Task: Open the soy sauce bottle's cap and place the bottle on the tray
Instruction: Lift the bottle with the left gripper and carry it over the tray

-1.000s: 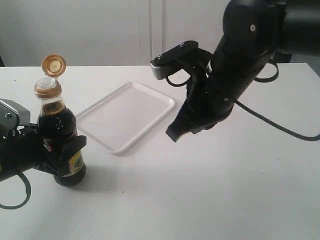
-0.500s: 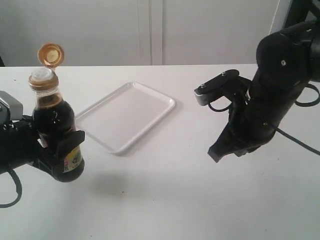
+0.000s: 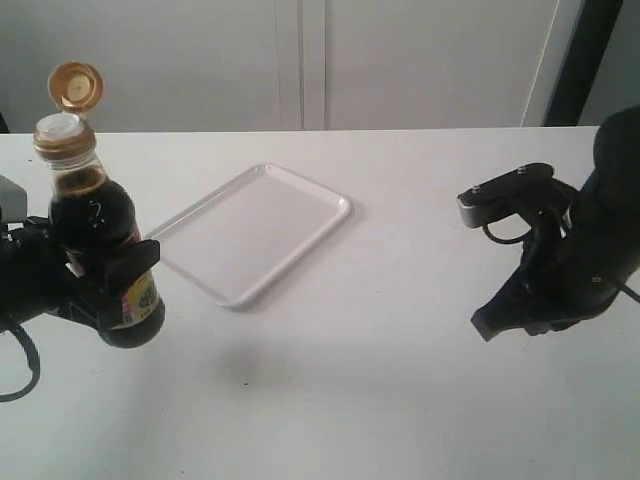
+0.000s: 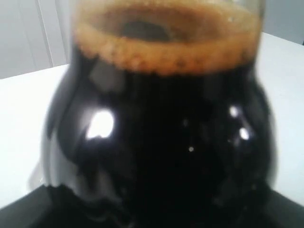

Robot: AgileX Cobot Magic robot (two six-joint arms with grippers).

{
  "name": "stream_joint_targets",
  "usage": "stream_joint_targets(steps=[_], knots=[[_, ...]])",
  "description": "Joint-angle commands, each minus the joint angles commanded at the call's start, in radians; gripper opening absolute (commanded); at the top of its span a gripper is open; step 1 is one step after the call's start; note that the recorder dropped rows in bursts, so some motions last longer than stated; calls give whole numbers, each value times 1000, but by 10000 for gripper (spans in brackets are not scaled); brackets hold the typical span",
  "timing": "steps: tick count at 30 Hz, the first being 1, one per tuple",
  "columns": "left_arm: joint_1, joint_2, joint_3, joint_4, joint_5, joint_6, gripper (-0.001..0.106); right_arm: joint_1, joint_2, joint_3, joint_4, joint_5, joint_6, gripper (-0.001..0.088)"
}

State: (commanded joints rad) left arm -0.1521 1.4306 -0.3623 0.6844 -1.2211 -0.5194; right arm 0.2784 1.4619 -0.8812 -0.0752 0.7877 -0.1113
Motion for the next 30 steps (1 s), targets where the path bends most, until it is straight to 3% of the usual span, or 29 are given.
stream_joint_targets(steps=[4, 24, 28, 30], knots=[[0, 0, -27, 14, 0, -2, 0, -22, 0, 0, 0, -10, -14, 0], [0, 30, -204, 19, 0, -36, 0, -22, 0, 68, 42, -162, -17, 0], [-35, 53, -256, 19, 0, -49, 0, -22, 0, 68, 61, -183, -19, 0], [-81, 82, -305, 0, 25, -15, 0, -21, 0, 68, 70, -188, -19, 0]])
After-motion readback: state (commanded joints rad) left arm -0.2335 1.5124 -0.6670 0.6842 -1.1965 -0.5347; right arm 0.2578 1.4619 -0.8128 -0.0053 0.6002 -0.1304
